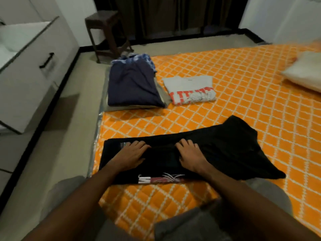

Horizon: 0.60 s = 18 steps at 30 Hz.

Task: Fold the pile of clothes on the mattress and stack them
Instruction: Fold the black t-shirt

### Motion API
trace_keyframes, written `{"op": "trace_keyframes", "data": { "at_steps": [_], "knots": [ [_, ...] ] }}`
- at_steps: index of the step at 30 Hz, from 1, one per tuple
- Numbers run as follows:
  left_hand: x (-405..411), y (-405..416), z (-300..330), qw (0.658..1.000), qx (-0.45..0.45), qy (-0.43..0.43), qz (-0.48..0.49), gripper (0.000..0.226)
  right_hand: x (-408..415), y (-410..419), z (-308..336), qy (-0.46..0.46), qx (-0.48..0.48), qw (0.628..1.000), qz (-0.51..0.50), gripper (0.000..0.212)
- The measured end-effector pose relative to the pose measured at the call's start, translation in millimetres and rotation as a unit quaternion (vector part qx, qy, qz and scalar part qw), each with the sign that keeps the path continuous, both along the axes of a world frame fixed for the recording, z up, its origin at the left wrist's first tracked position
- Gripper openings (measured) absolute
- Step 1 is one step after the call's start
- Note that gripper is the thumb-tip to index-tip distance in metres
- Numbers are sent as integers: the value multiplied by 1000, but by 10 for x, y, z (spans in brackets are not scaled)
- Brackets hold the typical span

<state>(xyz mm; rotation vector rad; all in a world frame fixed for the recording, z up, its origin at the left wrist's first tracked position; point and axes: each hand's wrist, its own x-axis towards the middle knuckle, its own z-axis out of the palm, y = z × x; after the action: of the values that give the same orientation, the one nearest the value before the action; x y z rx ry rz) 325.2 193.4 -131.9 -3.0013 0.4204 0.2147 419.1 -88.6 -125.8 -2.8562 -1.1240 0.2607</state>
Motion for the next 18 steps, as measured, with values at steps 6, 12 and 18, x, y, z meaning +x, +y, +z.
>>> {"op": "trace_keyframes", "data": {
  "at_steps": [6,12,18],
  "knots": [
    [-382,1089,39,979,-43,-25,198,52,-453,1056,57,8,25,998,54,58],
    [-418,1403,-84,833,-400,9,382,71,-865,1713,-86,43,73,988,125,53],
    [-207,1341,-22,843,-334,21,422,44,-966,1931,-107,34,167,975,141,53]
  ]
}}
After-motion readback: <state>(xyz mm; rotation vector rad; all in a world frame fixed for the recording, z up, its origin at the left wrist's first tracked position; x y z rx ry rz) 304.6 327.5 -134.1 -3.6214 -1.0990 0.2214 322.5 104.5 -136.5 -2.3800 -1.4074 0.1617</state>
